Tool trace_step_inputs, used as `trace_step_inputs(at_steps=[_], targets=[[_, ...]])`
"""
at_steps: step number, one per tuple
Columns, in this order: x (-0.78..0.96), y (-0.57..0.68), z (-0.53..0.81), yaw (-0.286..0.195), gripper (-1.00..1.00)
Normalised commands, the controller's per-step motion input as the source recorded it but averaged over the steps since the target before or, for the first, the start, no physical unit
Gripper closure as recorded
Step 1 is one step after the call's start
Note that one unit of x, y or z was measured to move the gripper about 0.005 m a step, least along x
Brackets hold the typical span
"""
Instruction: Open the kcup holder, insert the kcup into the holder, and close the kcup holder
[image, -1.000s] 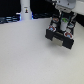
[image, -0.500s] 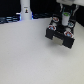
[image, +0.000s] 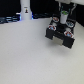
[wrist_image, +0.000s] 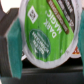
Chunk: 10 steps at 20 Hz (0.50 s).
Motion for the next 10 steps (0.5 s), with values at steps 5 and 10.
trace_step_inputs(at_steps=[5,10], targets=[[-0.04,-0.05,-0.24,0.019,1.00],[-0.10,-0.14,0.02,-0.010,1.00]])
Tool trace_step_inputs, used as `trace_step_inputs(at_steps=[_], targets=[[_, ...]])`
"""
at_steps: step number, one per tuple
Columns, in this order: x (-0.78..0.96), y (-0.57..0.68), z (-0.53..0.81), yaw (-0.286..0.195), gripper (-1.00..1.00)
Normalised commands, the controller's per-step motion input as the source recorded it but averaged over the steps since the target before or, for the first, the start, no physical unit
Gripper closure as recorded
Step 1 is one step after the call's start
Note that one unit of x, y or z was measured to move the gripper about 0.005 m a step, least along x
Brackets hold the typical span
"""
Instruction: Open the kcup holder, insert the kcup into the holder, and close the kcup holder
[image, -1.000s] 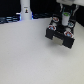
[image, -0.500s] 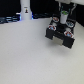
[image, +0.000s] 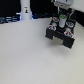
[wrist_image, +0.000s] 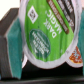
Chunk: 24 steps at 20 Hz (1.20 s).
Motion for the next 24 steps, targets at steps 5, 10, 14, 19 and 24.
trace_step_inputs(at_steps=[5,10,14,19,24], targets=[[-0.21,-0.25,0.15,-0.055,1.00],[-0.06,-0.26,0.09,-0.040,1.00],[-0.01,-0.16,0.01,-0.038,1.00],[-0.01,-0.02,-0.14,0.005,1.00],[-0.02,-0.06,-0.23,0.017,1.00]])
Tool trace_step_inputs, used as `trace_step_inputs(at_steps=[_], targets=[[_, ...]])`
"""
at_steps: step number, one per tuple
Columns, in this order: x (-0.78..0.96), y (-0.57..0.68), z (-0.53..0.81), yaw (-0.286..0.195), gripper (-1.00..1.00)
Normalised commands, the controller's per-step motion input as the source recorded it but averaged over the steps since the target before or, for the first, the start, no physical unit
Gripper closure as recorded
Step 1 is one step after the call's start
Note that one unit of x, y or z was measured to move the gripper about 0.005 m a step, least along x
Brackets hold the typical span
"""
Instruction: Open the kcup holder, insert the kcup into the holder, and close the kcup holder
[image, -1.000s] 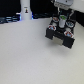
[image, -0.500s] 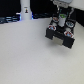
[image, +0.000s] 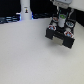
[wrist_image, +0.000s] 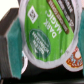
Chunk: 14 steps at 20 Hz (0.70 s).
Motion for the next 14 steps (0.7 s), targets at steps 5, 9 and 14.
trace_step_inputs(at_steps=[5,9,14], targets=[[-0.02,0.00,-0.21,0.018,1.00],[-0.01,-0.01,-0.30,0.036,1.00],[0.04,0.05,-0.20,0.035,1.00]])
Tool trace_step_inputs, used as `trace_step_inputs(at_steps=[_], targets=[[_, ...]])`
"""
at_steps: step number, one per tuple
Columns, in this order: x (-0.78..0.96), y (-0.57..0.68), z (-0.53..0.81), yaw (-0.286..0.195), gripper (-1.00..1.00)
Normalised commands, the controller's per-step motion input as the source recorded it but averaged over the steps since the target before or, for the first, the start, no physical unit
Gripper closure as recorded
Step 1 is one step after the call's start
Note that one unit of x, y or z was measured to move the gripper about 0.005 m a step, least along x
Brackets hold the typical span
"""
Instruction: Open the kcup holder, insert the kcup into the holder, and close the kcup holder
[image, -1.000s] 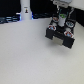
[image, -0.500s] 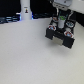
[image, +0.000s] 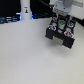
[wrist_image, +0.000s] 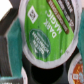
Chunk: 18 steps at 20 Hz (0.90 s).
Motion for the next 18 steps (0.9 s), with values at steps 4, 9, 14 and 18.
trace_step_inputs(at_steps=[4,9,14,18], targets=[[0.05,0.11,-0.07,0.044,-1.00],[0.08,0.08,0.16,0.063,-1.00],[0.10,0.02,0.27,0.073,-1.00],[0.19,-0.12,0.43,0.098,-1.00]])
